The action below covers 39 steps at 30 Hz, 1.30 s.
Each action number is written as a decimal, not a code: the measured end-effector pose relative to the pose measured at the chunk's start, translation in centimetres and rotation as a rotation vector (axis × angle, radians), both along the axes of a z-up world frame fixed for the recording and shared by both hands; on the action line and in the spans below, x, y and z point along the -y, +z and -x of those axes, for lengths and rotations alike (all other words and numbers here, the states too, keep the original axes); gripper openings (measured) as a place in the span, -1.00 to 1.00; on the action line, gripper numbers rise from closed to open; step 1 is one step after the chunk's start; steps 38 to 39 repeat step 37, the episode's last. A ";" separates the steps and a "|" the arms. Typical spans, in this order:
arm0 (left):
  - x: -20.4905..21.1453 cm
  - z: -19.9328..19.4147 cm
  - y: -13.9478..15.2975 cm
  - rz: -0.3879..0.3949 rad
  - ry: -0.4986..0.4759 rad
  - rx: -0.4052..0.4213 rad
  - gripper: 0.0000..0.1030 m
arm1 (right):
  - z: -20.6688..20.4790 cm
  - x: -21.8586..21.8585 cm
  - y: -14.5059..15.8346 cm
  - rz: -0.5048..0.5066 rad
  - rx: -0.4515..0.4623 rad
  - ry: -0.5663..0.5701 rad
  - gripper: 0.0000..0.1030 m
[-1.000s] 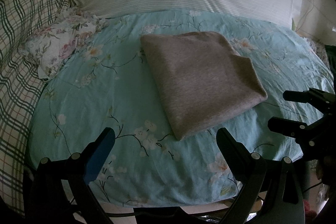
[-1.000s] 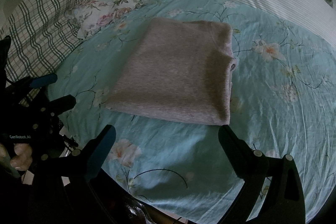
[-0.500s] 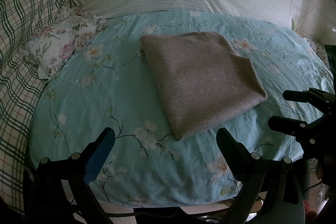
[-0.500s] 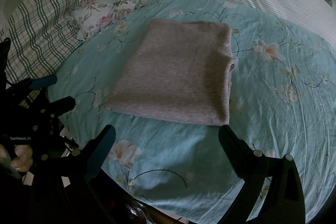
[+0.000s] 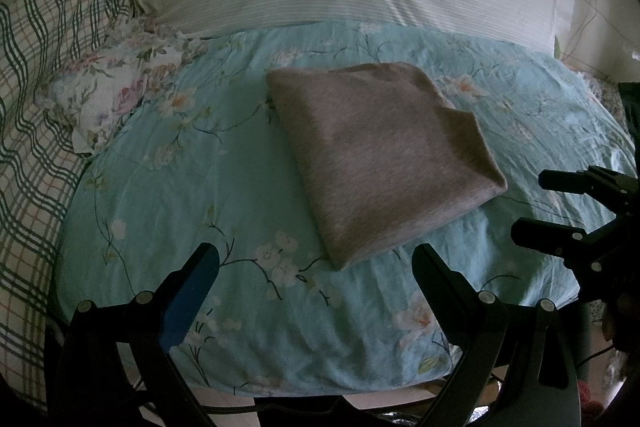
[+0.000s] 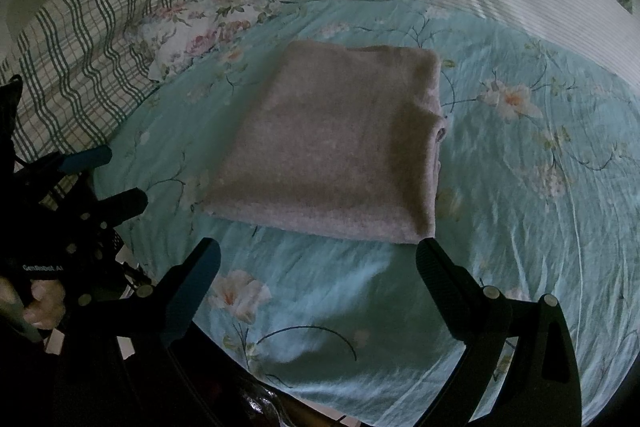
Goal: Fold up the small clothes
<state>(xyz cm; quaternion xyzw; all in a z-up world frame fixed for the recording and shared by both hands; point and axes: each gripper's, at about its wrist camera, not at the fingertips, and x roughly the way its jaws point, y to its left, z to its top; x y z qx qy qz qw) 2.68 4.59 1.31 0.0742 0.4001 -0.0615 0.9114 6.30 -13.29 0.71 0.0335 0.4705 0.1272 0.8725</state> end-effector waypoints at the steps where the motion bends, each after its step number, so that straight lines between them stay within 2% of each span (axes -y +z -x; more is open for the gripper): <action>1: 0.0 0.0 0.0 0.000 -0.001 0.000 0.89 | 0.0 0.0 0.0 0.000 0.001 0.000 0.91; 20: 0.4 -2.5 0.1 -0.014 0.000 0.020 0.89 | -3.3 1.2 -0.4 -0.015 0.014 -0.025 0.91; 39: 1.3 -3.9 -0.6 -0.026 -0.011 -0.003 0.89 | -3.9 1.6 -1.1 -0.028 0.004 -0.025 0.91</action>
